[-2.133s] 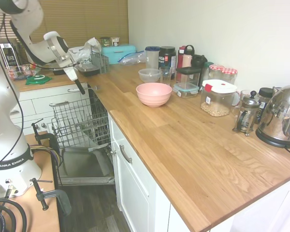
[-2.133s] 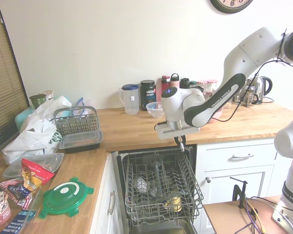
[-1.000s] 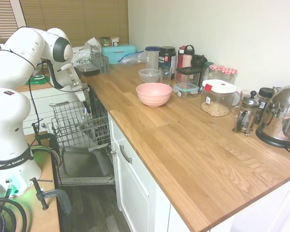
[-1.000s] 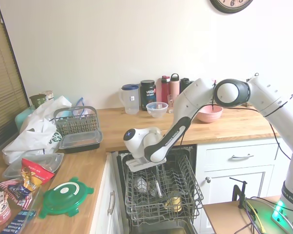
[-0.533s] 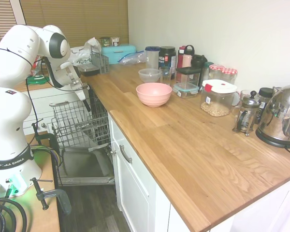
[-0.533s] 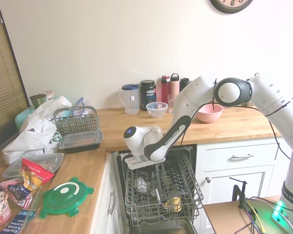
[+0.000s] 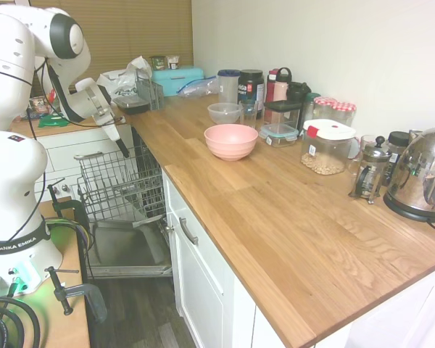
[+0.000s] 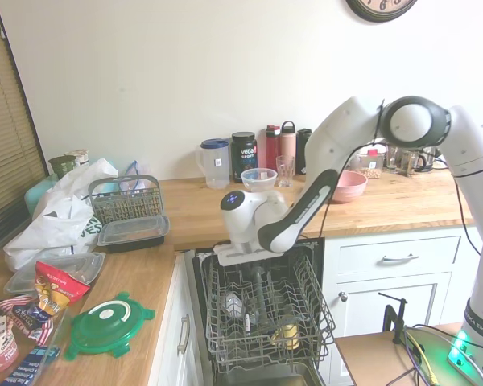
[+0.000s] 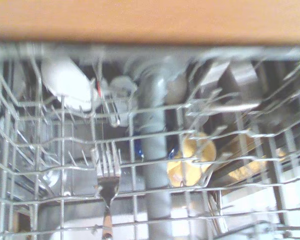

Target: Put the fork in the dishwasher

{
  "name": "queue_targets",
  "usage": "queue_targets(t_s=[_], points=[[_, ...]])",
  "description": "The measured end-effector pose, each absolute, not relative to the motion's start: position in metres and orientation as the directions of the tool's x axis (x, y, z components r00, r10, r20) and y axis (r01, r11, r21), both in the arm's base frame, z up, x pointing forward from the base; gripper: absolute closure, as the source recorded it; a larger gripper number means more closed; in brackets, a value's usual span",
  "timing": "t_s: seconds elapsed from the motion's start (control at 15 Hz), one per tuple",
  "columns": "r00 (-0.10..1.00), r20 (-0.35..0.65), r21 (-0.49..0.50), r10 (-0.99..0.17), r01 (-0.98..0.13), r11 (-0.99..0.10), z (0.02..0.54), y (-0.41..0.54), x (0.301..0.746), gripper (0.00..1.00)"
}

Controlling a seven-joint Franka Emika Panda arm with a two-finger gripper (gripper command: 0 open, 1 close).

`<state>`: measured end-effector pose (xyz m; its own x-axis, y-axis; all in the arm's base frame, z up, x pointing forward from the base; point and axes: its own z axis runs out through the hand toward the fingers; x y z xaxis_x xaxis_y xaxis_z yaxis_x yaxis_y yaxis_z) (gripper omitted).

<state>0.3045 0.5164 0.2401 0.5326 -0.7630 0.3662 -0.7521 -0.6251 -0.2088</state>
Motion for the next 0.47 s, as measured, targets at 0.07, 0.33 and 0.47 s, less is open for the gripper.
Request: queue_targets(t_s=[0.07, 0.33, 0.47], points=[[0.529, 0.364, -0.23, -0.767, -0.747, -0.624, 0.254, 0.507, 0.293, 0.0], [0.507, 0.321, -0.333, -0.8, -0.73, -0.597, 0.314, 0.465, 0.261, 0.0], [0.491, 0.283, -0.376, -0.824, -0.734, -0.566, 0.346, 0.436, 0.264, 0.0]])
